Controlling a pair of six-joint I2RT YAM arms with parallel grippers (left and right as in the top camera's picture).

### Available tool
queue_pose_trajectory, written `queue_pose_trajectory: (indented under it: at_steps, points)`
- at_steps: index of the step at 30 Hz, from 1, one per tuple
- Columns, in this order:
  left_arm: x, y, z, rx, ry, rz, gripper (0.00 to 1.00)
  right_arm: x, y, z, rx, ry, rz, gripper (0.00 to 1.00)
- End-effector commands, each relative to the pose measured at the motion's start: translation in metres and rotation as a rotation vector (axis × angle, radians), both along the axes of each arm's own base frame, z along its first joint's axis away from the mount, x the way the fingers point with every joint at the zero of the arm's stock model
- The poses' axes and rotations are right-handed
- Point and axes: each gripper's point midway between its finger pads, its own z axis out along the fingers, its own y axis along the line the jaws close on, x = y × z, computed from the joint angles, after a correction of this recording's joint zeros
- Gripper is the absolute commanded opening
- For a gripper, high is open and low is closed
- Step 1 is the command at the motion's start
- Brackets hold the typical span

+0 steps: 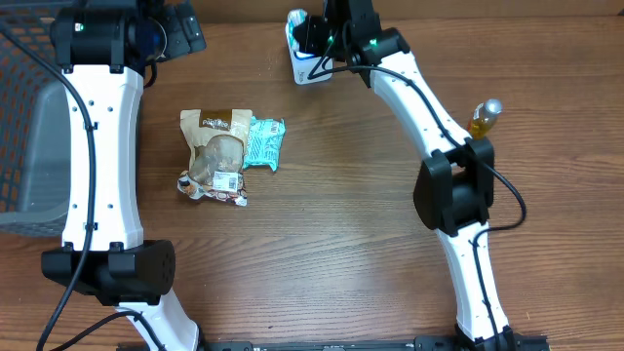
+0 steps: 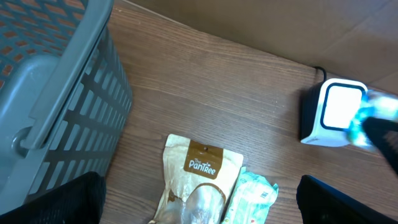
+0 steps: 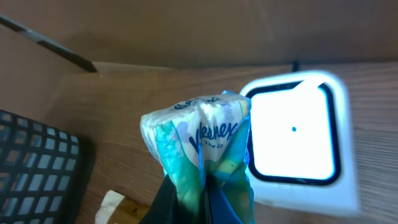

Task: Scan the item barcode
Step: 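Hold the Kleenex pack's barcode in front of the white scanner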

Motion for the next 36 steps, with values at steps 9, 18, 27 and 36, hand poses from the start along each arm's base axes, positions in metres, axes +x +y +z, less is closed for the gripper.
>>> queue_pose_trajectory:
  at_steps: [9,18,27,36]
  points:
    - [0.0,0.0,0.01,-0.001,-0.026,0.003,1.0,0.03,-0.015,-0.038,0.257,0.141,-0.101,0.04]
    - [0.0,0.0,0.01,-0.001,-0.027,0.003,0.99,0.035,-0.012,-0.03,0.355,0.189,-0.161,0.04]
    - [0.0,0.0,0.01,-0.001,-0.027,0.003,1.0,0.036,-0.02,-0.055,0.299,0.212,-0.234,0.07]
    - [0.0,0.0,0.01,-0.001,-0.026,0.003,0.99,0.019,-0.014,-0.041,0.303,0.253,-0.164,0.04]
